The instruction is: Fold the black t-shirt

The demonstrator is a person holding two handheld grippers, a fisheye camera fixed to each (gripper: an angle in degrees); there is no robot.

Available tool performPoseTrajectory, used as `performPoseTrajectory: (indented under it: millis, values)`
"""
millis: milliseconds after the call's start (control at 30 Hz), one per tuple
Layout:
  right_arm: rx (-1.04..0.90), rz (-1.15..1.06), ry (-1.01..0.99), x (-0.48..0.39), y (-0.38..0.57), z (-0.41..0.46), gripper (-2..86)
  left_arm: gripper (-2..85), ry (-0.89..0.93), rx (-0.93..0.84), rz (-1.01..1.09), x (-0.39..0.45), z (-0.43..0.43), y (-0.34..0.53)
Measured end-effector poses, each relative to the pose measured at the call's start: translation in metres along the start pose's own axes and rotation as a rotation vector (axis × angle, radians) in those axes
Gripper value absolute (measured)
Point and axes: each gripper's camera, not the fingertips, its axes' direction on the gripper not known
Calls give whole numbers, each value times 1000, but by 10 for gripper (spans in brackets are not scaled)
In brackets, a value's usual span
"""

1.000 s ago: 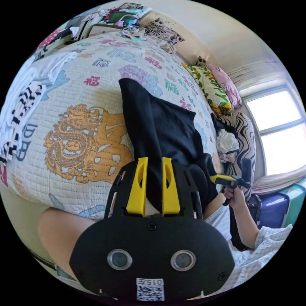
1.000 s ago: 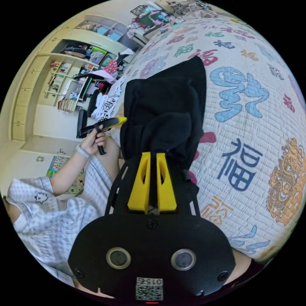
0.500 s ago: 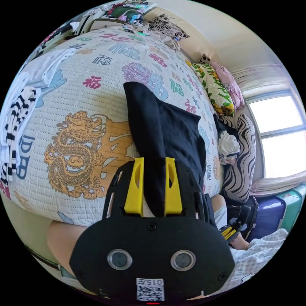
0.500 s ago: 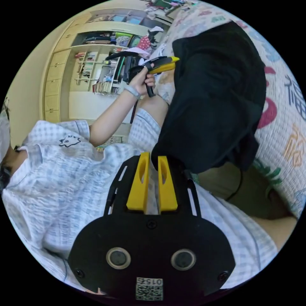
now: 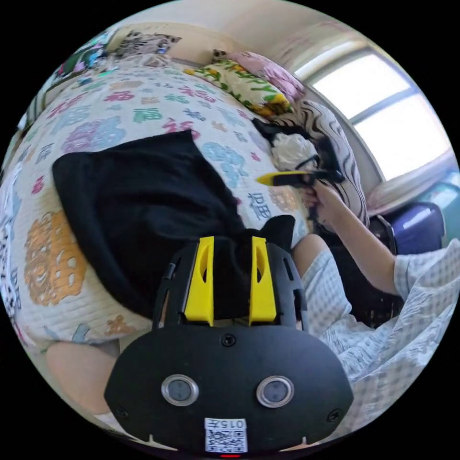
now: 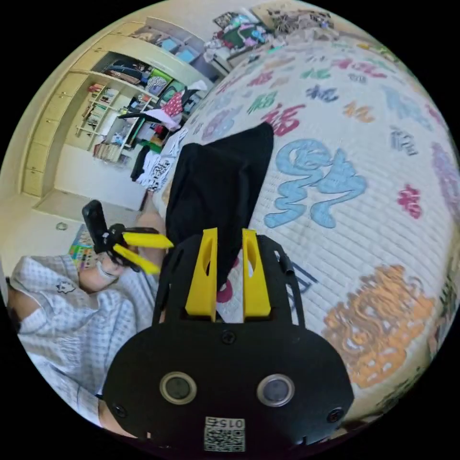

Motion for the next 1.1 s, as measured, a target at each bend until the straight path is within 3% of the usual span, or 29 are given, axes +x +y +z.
performPoseTrajectory:
  millis: [67, 133, 167, 267, 333, 467, 533, 633, 767, 867, 1100]
  values:
    - [-69, 9, -93, 10, -16, 27, 76, 117, -19, -80, 128, 26, 32, -9]
    - [-157, 3, -57, 12, -29, 55, 45, 82, -104, -199, 233, 46, 71, -14]
    - [-183, -9, -28, 10, -34, 65, 5, 64, -106, -223, 248, 48, 78, -14]
    - [-174, -13, -36, 4, -38, 59, -6, 17, -77, -303, 288, 50, 90, -15]
    - [-88, 0, -66, 3, -30, 32, -8, 9, -51, -284, 319, 49, 67, -17]
    - [319, 84, -248, 10, 32, -85, -7, 5, -89, -213, 401, 45, -10, -27]
    - [404, 68, -114, -3, 59, -127, -5, 4, -101, -177, 463, 37, -70, -38]
    - [341, 0, 64, -19, 65, -132, 5, 4, -131, -134, 493, 20, -130, -48]
    - [209, -227, -8, -49, 29, -47, 62, 4, -269, -108, 465, -19, -182, -56]
    - [136, -381, -68, -83, -8, 24, 86, 6, -316, -131, 281, -84, -200, -54]
    - [-135, -800, 106, -175, -58, 177, 91, 33, -343, -28, -85, -160, -184, 2]
